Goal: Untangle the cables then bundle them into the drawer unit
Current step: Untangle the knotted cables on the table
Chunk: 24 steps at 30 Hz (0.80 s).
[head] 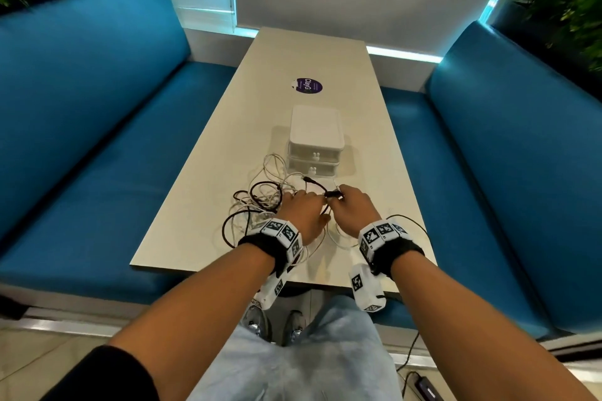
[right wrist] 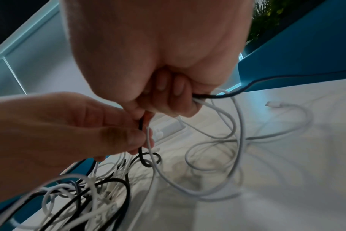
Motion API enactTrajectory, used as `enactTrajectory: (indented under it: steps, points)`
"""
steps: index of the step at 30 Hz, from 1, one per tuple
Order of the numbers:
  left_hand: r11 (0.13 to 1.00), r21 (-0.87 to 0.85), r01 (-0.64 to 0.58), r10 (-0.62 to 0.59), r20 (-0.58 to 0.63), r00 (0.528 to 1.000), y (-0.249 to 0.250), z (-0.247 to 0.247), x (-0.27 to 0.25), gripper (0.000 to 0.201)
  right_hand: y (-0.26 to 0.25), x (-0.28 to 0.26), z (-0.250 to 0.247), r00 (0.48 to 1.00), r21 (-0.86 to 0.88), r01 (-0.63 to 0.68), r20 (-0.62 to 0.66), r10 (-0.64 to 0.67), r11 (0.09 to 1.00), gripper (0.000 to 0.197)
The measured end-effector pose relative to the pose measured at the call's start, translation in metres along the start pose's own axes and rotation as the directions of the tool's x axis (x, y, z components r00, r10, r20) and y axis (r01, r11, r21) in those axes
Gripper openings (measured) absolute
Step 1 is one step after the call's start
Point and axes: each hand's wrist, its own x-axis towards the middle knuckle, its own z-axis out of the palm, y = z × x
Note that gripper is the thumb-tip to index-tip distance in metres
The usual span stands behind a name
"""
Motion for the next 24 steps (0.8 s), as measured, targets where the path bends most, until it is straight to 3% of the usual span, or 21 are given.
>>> enactTrajectory:
  steps: [3, 6, 9, 12, 16, 20, 24]
  points:
    - [0.998, -0.068, 0.006, -0.006, -0.013, 1.000, -0.005, 0.003, -0.002, 0.015, 0.002, -0.004, -0.001, 0.999, -0.004, 0.010, 0.045, -0.010, 1.000, 0.020]
    - [0.998, -0.063, -0.023, 0.022, -0.016, 1.000, -0.015, 0.002, -0.007, 0.022, 0.011, -0.005, 0.001, 0.995, -0.116, -0.016, 0.098, 0.027, 0.993, 0.025]
    - [0.998, -0.044, -0.037, 0.036, -0.028, 0.999, -0.023, 0.000, -0.011, 0.022, 0.020, -0.007, -0.003, 0.983, -0.332, -0.125, 0.085, 0.161, 0.935, 0.025]
    - [0.998, -0.062, -0.018, 0.016, -0.035, 0.999, -0.026, 0.001, -0.012, 0.018, 0.031, -0.008, -0.010, 0.968, -0.396, -0.223, 0.017, 0.249, 0.891, 0.025]
    - [0.998, -0.061, -0.014, 0.011, -0.056, 0.998, -0.026, 0.004, -0.010, 0.014, 0.032, -0.005, -0.016, 0.945, -0.284, -0.327, -0.068, 0.321, 0.902, 0.030]
    - [0.998, -0.048, -0.026, 0.022, -0.070, 0.997, -0.020, 0.005, -0.009, 0.010, 0.027, 0.001, -0.019, 0.960, -0.060, -0.265, -0.112, 0.257, 0.962, 0.036]
    - [0.997, -0.027, -0.073, 0.070, -0.092, 0.993, -0.013, 0.002, -0.011, 0.009, 0.012, 0.004, -0.018, 0.962, 0.118, -0.247, -0.089, 0.258, 0.962, 0.039]
